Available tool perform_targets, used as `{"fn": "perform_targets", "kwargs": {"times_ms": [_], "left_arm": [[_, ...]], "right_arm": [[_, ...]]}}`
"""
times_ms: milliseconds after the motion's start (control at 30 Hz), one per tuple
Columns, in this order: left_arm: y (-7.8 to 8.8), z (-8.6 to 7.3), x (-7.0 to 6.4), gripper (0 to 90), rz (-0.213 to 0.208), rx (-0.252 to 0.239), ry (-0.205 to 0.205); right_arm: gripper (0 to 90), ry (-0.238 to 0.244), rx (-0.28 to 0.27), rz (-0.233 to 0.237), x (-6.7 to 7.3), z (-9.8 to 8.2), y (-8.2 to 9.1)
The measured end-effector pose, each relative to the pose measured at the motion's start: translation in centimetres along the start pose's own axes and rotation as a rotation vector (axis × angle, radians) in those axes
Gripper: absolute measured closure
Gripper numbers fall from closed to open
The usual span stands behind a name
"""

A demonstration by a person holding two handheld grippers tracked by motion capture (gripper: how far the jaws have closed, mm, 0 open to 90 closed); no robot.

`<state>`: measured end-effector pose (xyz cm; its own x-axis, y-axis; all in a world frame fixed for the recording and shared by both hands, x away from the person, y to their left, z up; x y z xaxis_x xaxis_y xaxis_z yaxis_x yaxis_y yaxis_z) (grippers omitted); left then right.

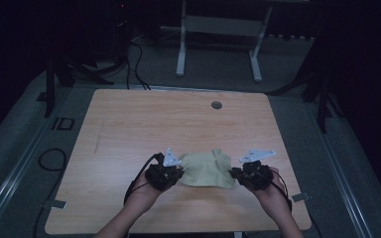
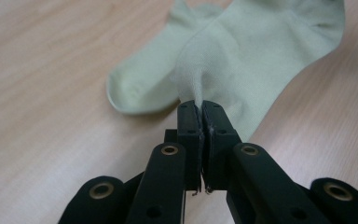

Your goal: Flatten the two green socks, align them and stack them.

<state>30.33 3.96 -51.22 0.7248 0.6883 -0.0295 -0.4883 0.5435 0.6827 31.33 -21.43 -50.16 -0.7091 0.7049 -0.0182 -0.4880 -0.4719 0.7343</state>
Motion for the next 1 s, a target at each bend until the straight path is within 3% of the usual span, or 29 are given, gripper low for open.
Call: {"fn": "perform_targets", "kwargs": {"times_ms": [133,300,467,767,1000], "left_arm": [[0.1,1.6,0.6,86.8,0.027,-0.009,-0.022],[-0.4,3.2,1.4,86.8,0.027,-0.016,-0.007],[-1.9,4.0,2.8,86.8,0.034,0.01,0.019],[-4.4,3.6,4.3,86.8,0.032,0.061,0.059],[-5.9,2.5,5.1,86.8,0.042,0.1,0.082]], "right_arm": [[83.0,0.0,-0.01,-0.017,-0.8,1.2,0.2],[83.0,-0.011,-0.024,-0.045,-2.1,2.7,0.4],[83.2,-0.025,-0.019,-0.063,-3.2,3.6,-0.2],[83.2,-0.075,0.046,-0.081,-5.7,3.5,-3.2],[83.1,-0.095,0.111,-0.067,-6.1,2.7,-6.3]]}}
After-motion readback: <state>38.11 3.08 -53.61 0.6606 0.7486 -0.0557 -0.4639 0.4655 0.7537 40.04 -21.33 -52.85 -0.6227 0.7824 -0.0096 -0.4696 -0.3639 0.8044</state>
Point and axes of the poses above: each handheld gripper's, and its own axes: y roughly backward along the jaws, z roughly out of its top, x roughly to its left, the point moved 4 cm from there along -y, roughly forward along the jaws, and after that the axes turned 2 degrees about -x, right-handed, at the moved point
